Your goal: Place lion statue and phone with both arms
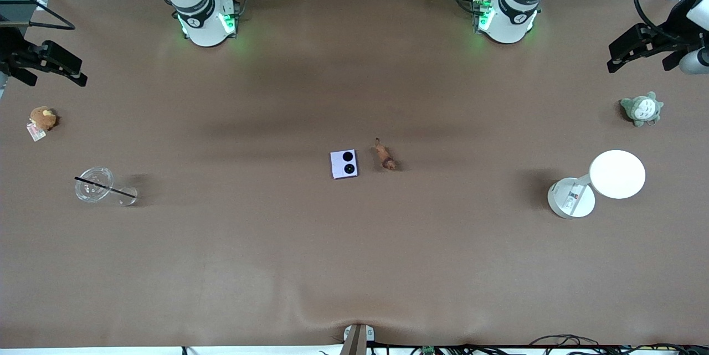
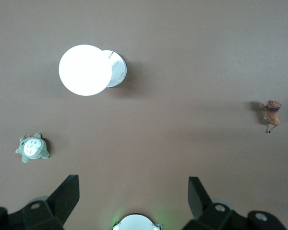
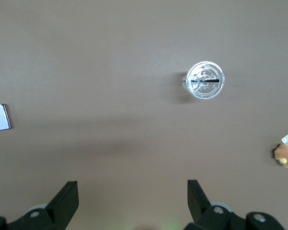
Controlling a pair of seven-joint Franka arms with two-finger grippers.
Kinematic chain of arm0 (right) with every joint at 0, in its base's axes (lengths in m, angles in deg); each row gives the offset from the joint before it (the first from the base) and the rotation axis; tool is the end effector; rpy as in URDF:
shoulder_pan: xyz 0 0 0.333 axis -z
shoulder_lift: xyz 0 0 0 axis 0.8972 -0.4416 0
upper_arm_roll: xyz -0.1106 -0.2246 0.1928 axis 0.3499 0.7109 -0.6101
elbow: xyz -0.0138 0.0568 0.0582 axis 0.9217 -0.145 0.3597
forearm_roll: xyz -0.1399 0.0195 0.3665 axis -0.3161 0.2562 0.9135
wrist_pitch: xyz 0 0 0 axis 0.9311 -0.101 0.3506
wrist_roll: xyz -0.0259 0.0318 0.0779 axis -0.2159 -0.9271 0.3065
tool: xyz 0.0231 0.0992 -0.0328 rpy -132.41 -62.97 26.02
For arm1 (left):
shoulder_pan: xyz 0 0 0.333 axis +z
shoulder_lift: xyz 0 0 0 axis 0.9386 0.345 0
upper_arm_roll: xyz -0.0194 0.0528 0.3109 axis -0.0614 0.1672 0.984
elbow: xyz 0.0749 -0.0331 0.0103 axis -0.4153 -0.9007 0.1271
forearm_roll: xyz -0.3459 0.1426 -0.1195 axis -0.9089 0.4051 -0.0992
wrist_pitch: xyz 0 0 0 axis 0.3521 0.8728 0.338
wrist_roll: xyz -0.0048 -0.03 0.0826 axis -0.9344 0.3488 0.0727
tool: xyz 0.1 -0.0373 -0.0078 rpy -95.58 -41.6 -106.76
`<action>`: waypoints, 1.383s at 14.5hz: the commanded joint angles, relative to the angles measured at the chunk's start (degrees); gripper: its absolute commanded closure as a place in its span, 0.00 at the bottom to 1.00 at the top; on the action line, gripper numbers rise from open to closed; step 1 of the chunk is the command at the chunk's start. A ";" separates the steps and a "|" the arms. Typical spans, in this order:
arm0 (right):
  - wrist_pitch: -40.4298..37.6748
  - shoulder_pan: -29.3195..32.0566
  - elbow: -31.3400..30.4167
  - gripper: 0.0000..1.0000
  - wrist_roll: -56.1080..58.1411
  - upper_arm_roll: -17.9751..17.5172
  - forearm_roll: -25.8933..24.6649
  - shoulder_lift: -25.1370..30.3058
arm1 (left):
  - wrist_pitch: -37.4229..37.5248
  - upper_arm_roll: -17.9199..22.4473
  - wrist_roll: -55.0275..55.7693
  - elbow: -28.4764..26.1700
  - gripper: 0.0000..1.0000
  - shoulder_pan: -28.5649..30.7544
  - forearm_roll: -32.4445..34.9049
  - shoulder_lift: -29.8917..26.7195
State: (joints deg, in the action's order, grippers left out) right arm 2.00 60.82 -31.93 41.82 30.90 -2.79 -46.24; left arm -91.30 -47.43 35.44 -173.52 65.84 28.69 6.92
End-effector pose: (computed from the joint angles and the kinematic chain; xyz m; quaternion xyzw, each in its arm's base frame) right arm 0.5127 -0.0107 0.6517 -0.9999 0.0117 0.0093 0.0023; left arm 0.5159 -0.0507 0.6823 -0.9998 -0.0116 0.0058 0.0146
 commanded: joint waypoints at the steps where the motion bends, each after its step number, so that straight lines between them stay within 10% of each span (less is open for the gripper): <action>1: 0.67 -0.45 -1.00 0.00 -0.10 0.32 -0.11 0.43 | 0.84 -0.20 0.84 2.04 0.00 0.29 -0.44 0.87; 20: 0.58 -0.80 -0.56 0.00 -0.54 0.32 0.07 -0.36 | -1.52 -5.03 1.54 1.08 0.00 -6.64 -2.55 10.10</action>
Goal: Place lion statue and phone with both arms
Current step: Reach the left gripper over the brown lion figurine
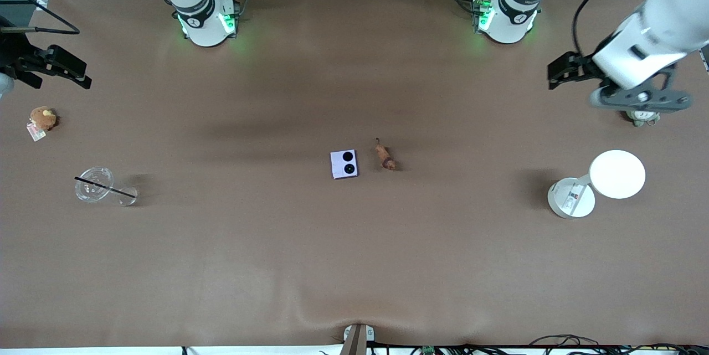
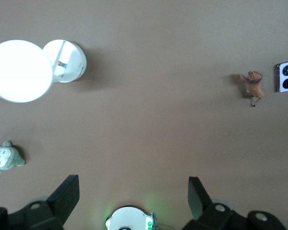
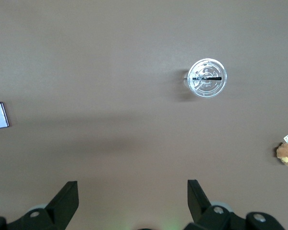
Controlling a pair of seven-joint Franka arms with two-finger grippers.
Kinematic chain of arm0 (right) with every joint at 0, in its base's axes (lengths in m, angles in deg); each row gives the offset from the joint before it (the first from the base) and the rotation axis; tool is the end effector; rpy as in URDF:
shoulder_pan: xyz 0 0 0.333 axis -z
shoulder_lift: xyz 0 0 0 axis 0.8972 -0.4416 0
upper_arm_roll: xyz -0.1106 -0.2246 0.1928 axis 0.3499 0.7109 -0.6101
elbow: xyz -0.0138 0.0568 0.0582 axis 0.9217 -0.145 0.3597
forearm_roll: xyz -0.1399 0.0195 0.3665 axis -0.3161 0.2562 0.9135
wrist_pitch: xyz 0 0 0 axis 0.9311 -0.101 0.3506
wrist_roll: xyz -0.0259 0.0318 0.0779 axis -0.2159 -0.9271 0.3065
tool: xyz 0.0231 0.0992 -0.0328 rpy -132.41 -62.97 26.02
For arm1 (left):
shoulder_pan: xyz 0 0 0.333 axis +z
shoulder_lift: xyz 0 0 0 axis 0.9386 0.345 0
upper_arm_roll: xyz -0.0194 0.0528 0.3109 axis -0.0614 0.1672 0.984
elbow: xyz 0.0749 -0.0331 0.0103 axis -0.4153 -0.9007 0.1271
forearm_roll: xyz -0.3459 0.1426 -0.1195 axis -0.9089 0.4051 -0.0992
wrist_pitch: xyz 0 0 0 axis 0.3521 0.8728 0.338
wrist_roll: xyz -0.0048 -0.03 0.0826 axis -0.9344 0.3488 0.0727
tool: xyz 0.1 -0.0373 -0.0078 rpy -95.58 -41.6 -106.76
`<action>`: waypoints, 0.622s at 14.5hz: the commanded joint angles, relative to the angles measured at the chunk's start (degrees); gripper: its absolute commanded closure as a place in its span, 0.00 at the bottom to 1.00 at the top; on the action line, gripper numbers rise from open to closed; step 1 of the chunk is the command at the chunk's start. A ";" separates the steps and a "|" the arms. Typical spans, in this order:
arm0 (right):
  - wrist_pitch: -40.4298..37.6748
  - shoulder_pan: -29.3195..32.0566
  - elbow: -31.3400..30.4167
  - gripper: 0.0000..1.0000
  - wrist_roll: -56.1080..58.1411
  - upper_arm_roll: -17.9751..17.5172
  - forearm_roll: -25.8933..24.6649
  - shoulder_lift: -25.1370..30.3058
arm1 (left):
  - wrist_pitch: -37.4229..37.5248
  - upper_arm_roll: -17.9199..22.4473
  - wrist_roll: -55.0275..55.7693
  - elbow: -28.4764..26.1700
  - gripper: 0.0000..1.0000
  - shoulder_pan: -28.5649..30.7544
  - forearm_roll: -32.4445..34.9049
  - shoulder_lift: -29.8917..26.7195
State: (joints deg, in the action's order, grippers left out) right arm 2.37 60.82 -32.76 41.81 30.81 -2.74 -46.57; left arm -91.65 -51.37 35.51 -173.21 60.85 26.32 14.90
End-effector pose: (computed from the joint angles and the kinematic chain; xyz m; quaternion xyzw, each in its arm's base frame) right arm 0.5151 -0.0096 0.6426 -0.9998 0.0110 0.0162 0.0025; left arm 0.5441 -0.1432 0.6100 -0.9951 0.0682 0.0719 0.0019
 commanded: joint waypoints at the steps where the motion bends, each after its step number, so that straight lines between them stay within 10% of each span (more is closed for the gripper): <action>1: -0.05 -0.97 0.53 0.00 -0.52 0.32 0.03 -0.04 | -1.96 -1.45 3.99 -0.11 0.00 -3.76 0.61 3.09; 9: -0.84 -1.68 2.02 0.00 -0.52 0.14 -0.68 -1.71 | -17.95 -2.07 40.30 -7.76 0.00 -16.87 0.79 11.61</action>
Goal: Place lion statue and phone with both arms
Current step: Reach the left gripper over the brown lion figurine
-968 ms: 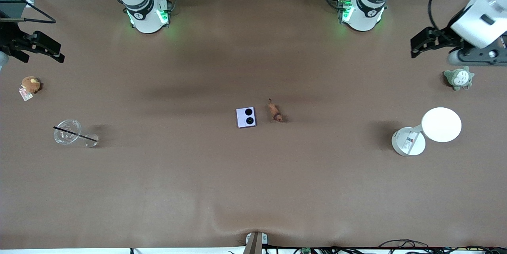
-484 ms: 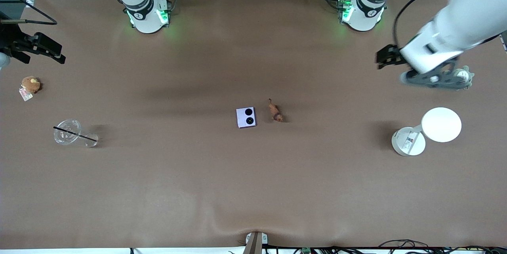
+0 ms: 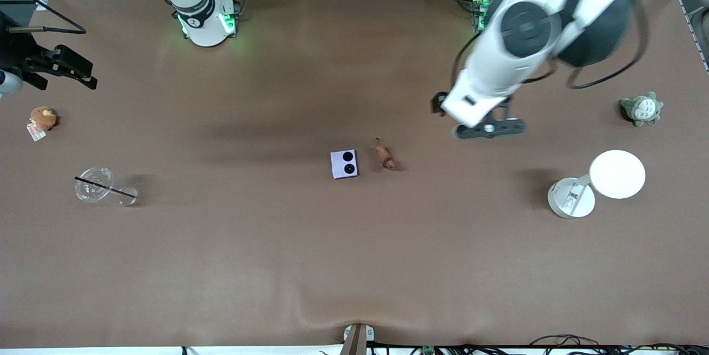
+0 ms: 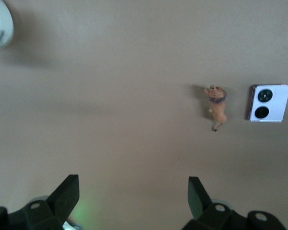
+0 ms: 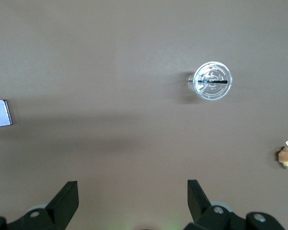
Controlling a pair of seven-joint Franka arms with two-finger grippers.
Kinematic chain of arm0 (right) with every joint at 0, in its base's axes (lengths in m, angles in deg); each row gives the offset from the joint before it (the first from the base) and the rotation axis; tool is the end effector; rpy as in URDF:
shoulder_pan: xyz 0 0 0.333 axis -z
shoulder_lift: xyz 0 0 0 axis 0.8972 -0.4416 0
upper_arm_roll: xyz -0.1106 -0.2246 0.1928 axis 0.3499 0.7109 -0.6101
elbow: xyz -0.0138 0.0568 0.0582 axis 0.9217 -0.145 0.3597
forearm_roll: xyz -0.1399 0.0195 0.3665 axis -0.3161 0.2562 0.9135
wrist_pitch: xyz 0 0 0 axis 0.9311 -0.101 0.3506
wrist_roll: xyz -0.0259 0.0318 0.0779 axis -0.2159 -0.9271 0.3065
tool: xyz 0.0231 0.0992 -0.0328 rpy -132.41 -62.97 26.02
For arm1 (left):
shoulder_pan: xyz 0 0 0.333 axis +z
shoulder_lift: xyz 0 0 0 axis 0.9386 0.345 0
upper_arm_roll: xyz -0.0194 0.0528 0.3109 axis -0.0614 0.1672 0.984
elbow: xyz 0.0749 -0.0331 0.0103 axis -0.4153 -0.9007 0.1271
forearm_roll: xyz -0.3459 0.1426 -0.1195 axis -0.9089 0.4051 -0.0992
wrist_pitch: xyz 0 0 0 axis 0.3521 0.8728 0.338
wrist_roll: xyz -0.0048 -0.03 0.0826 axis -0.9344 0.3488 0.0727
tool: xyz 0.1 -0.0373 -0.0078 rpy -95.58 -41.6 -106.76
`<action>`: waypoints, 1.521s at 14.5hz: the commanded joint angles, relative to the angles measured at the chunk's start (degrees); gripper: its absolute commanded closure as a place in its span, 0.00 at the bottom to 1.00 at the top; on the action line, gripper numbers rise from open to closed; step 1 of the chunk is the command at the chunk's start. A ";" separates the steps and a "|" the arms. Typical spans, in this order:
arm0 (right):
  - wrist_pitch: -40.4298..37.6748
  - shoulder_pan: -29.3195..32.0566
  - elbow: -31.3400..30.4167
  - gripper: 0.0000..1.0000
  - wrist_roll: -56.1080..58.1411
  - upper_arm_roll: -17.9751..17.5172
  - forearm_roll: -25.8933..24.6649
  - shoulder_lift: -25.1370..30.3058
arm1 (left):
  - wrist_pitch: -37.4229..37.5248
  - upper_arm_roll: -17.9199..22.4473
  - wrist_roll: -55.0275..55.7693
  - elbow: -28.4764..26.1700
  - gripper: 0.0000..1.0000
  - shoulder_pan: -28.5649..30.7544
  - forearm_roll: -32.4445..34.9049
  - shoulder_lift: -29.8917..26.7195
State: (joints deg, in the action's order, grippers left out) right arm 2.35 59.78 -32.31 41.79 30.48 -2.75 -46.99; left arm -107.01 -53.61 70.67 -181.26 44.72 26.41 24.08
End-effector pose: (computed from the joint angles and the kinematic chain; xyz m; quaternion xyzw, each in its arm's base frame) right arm 0.5175 0.0030 0.6424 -0.9999 -0.0007 0.0161 0.0017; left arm 0.5178 -0.3317 0.4704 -0.9927 -0.0803 0.0827 0.0340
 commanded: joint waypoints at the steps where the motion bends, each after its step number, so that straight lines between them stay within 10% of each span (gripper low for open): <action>1: -1.44 -0.38 1.58 0.00 -0.51 0.48 -0.67 -1.29 | -4.17 0.17 6.72 0.29 0.00 -1.08 0.18 3.39; 22: -1.62 -0.55 1.58 0.00 -0.51 0.56 -0.76 -2.78 | -38.28 0.35 38.63 -6.04 0.00 -10.49 7.38 22.64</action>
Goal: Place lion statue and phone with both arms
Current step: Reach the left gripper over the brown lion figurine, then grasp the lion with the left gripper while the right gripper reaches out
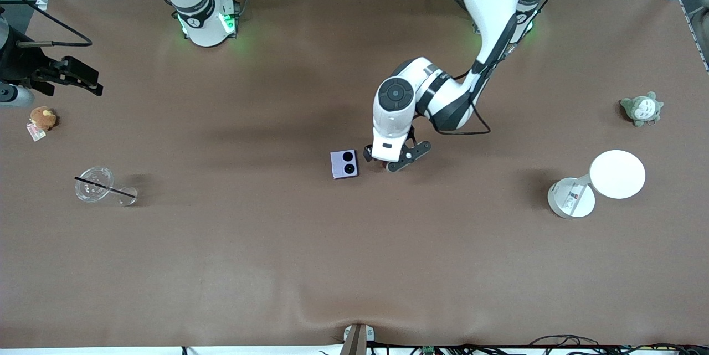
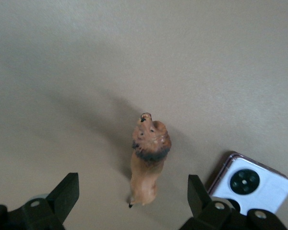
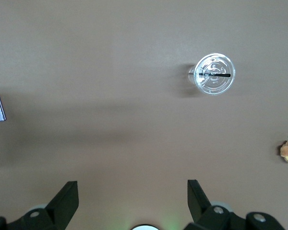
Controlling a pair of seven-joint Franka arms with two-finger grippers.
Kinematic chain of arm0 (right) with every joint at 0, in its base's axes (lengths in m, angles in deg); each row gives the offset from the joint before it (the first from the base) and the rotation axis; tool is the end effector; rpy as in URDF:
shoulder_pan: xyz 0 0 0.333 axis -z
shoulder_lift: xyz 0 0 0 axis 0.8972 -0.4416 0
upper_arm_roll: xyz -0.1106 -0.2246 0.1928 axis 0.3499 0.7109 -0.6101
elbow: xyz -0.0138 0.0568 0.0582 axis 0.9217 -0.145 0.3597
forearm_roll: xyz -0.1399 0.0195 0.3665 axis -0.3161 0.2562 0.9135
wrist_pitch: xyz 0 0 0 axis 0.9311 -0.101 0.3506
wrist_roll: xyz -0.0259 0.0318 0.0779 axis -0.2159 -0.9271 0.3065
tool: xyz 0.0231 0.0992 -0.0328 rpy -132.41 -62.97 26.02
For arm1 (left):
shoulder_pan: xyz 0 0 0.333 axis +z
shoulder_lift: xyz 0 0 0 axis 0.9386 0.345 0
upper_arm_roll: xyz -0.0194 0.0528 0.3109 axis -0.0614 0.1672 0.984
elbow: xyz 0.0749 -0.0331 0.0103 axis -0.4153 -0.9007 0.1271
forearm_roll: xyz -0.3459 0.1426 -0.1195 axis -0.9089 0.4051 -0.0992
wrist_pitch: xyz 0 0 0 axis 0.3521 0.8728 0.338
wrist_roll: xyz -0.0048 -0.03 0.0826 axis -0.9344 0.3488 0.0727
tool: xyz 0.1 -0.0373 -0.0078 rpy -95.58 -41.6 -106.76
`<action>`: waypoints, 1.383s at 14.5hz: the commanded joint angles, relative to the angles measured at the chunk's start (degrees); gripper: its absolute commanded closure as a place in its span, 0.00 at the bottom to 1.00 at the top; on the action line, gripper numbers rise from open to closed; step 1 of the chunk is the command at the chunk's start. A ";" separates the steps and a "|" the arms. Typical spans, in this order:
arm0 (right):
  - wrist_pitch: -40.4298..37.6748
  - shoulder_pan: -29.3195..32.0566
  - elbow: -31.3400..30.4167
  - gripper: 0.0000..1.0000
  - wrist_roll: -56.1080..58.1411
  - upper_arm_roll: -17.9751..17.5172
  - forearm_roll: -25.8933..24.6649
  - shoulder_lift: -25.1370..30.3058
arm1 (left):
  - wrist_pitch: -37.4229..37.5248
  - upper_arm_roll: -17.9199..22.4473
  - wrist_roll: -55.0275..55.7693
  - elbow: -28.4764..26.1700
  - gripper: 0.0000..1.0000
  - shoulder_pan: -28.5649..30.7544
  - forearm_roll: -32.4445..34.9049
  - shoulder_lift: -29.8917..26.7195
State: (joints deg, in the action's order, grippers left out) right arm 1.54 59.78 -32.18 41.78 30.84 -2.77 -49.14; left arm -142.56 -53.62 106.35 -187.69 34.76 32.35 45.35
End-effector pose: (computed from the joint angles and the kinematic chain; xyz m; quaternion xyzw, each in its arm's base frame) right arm 0.5272 0.0003 0.6228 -0.9992 0.0025 0.0408 0.0004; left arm 0.4930 -0.4481 0.2282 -0.9596 -0.2807 0.0144 0.0095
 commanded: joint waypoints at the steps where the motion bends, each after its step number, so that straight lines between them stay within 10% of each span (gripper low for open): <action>1: -0.72 -0.72 1.44 0.00 -0.41 0.20 -0.74 -0.71 | -3.43 0.35 3.31 0.48 0.00 -0.62 1.52 1.91; 7: -0.80 -0.81 1.53 0.00 -0.50 0.20 -0.74 -0.71 | -3.70 0.44 3.49 0.74 0.51 -0.97 2.31 3.32; 10: -0.80 -0.64 1.44 0.00 -0.41 0.20 -0.74 -0.97 | -3.62 0.62 2.97 0.92 1.00 -0.80 2.40 2.88; 20: -0.82 -9.49 1.09 0.00 -5.58 -0.06 0.23 -11.51 | 9.21 0.97 -21.00 4.70 1.00 7.89 6.09 -3.53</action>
State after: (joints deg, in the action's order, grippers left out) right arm -0.52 55.34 -32.32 39.90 30.60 -2.53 -59.01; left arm -135.63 -52.30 89.89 -182.62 40.57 37.19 44.46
